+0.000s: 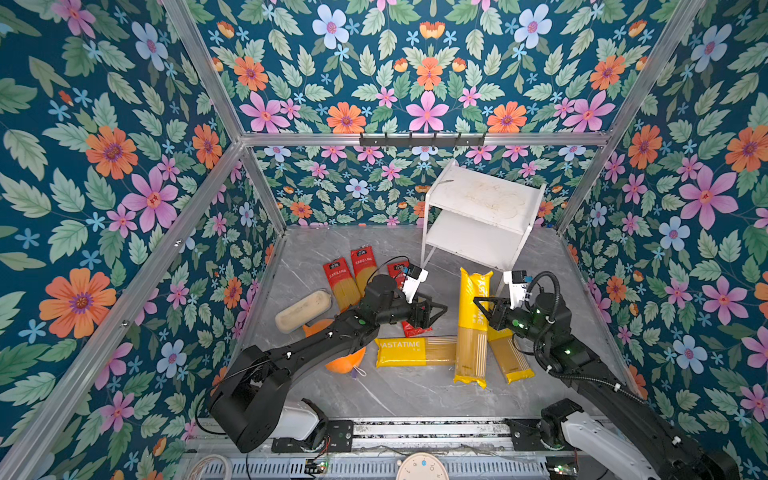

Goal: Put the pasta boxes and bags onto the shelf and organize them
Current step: 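Lift the yellow bag upright with the right gripper while the left gripper grasps its top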

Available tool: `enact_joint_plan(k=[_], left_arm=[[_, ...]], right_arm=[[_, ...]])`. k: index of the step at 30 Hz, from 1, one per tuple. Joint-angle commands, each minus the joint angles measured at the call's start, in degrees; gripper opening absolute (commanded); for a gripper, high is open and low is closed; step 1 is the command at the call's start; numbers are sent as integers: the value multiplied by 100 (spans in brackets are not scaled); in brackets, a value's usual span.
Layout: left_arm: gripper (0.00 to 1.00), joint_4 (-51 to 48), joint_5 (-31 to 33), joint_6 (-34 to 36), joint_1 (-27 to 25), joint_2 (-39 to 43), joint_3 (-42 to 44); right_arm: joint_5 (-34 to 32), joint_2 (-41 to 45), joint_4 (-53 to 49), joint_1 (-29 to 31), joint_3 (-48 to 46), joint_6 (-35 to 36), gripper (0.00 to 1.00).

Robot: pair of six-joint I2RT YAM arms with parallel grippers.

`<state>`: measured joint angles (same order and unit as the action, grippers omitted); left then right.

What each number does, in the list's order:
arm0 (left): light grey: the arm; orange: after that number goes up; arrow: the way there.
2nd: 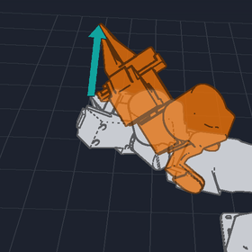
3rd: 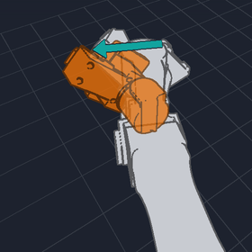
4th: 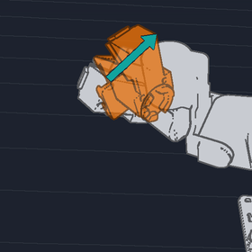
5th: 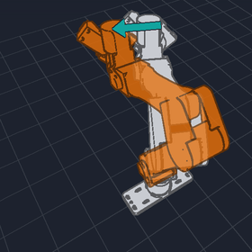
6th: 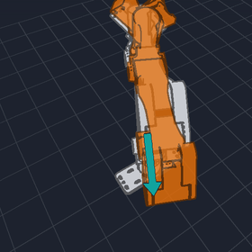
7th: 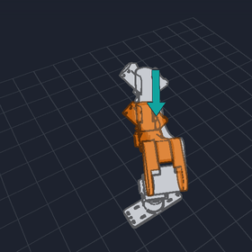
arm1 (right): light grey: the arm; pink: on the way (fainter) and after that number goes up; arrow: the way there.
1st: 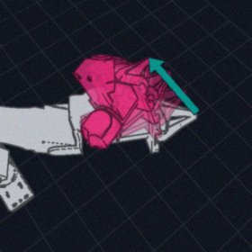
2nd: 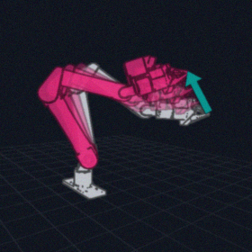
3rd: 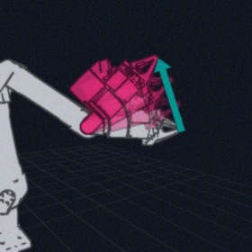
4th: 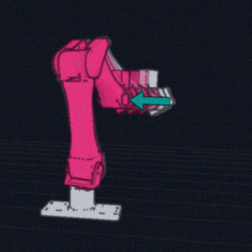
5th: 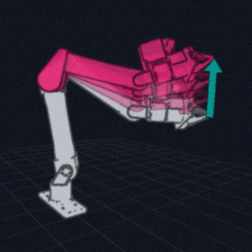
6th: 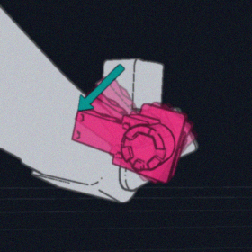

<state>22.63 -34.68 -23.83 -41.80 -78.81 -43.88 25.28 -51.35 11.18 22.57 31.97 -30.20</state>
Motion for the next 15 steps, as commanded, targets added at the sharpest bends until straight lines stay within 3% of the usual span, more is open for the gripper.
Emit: enact_joint_plan(k=[1, 9, 15], left_arm=[[79, 625, -533, 21, 14, 73, 37], [76, 961, -628, -146, 66, -264, -192], [67, 1166, -756, -386, 306, -416, -384]], right_arm=[[387, -501, 1422, 91, 474, 128, 0], [1119, -1763, 2616, 94, 1578, -268, 0], [1395, -1974, 2519, 91, 2033, -244, 0]])
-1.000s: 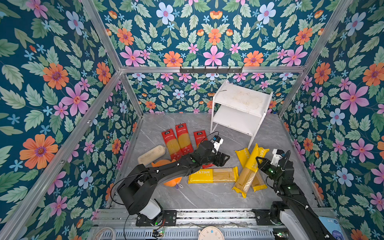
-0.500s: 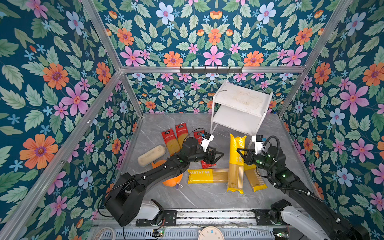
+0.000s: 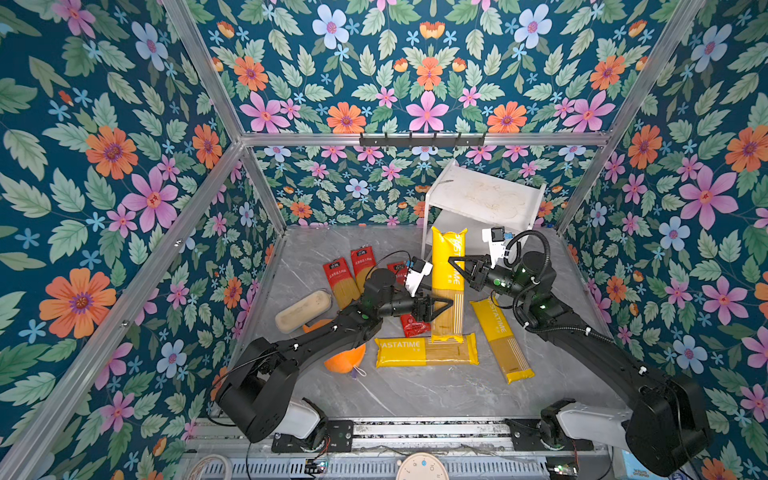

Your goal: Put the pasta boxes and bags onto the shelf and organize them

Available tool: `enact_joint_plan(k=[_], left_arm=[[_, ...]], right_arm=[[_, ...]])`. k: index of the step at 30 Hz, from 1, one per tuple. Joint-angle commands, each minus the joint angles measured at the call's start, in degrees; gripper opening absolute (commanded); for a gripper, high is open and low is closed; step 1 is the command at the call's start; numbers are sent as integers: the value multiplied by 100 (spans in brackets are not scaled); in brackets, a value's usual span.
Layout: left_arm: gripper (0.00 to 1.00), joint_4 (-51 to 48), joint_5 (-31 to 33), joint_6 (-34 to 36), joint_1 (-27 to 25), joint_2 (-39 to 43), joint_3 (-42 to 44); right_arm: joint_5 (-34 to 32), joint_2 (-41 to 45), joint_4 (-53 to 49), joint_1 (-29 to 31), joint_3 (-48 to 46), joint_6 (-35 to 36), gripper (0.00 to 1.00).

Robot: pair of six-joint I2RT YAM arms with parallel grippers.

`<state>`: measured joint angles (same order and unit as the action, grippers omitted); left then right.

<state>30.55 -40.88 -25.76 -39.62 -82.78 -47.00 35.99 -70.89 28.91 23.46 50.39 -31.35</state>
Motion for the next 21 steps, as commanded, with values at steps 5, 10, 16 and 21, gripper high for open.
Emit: enact_joint_plan(k=[5, 10, 16, 21], left_arm=[[48, 550, -382, -381, 121, -45, -198], [35, 610, -394, -429, 130, 35, -218], [15, 601, -443, -538, 241, 146, -374], [9, 775, -581, -896, 461, 205, -482]], right_arm=[[444, -181, 588, 6, 401, -129, 0], [452, -267, 427, 1, 476, -204, 6], [522, -276, 295, -30, 452, -347, 21], [520, -83, 184, -212, 213, -579, 43]])
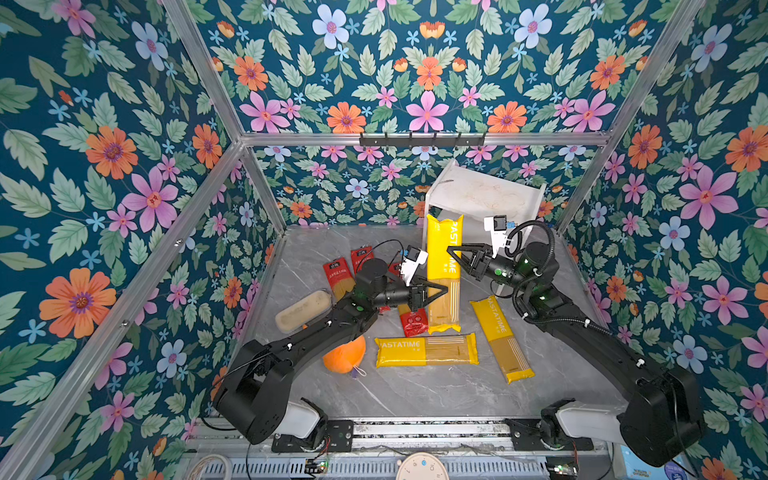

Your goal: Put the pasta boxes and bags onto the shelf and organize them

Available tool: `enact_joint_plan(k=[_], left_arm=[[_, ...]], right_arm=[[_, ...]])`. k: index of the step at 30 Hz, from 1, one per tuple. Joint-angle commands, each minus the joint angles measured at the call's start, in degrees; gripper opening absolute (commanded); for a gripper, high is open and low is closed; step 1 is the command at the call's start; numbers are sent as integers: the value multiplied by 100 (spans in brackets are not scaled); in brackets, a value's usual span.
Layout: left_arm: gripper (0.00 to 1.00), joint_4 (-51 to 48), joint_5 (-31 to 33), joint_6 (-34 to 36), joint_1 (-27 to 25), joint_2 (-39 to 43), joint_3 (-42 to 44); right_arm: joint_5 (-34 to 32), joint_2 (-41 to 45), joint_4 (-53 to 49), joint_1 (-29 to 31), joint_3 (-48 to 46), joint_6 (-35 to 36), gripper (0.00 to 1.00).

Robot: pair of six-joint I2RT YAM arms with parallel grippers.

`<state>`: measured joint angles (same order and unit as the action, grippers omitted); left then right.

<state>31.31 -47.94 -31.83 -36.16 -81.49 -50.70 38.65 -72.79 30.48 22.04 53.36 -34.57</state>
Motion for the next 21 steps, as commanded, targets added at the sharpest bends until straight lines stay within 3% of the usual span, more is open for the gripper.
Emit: enact_joint_plan(k=[1, 5, 12, 18, 21], left_arm=[[8, 750, 90, -394, 180, 81, -148], [7, 832, -174, -769, 434, -12, -460], [11, 408, -455, -1007, 610, -380, -1303], [13, 713, -676, -1539, 610, -757, -1611], [13, 1014, -738, -1797, 602, -828, -1613]], right_arm=[[232, 180, -94, -127, -135, -280, 48], [247, 481, -670, -200, -412, -116, 59], [485, 748, -937, -172, -994, -83, 65], [520, 601, -554, -8, -1120, -188, 66], [495, 450, -285, 35, -1108, -278, 62]])
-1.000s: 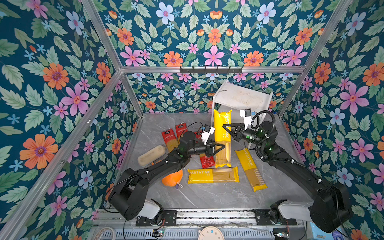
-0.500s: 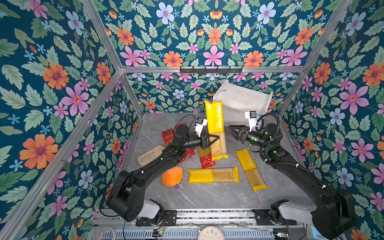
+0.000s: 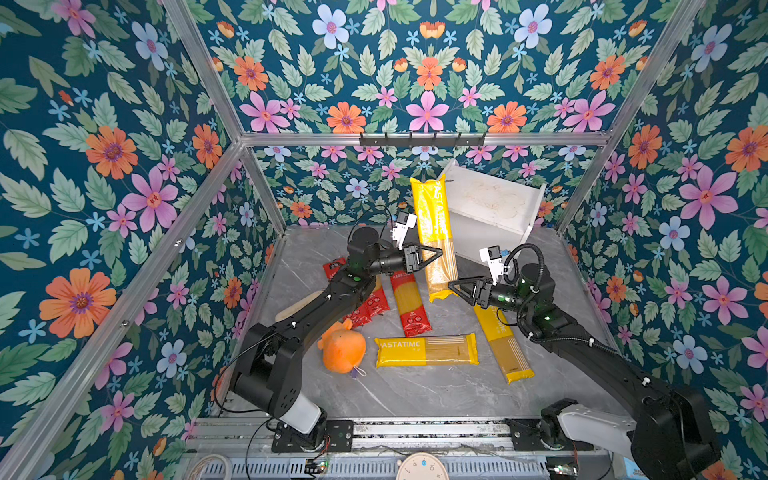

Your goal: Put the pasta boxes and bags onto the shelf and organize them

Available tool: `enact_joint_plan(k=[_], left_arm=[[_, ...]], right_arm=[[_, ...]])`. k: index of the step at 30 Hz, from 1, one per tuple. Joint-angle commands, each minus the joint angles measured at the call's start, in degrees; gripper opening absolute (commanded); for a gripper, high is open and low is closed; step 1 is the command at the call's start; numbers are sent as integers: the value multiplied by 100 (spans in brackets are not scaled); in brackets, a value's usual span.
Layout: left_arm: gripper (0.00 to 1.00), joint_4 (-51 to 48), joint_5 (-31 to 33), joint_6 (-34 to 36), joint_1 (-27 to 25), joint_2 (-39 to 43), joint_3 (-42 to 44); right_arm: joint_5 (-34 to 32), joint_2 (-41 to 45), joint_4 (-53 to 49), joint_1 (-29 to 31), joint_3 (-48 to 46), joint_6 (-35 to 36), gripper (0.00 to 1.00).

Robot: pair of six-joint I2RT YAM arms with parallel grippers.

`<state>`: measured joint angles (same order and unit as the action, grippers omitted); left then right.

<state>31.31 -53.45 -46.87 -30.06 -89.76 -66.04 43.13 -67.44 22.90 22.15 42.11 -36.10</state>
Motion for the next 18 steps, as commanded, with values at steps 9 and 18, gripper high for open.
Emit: enact_joint_plan(k=[9, 18], left_arm=[[14, 867, -262, -390, -8, -192, -347], [30, 349, -263, -373, 44, -553, -1127]], right_arm=[[-193, -397, 1944, 43, -243, -780, 26], [-1027, -238, 2615, 43, -316, -1358, 0]])
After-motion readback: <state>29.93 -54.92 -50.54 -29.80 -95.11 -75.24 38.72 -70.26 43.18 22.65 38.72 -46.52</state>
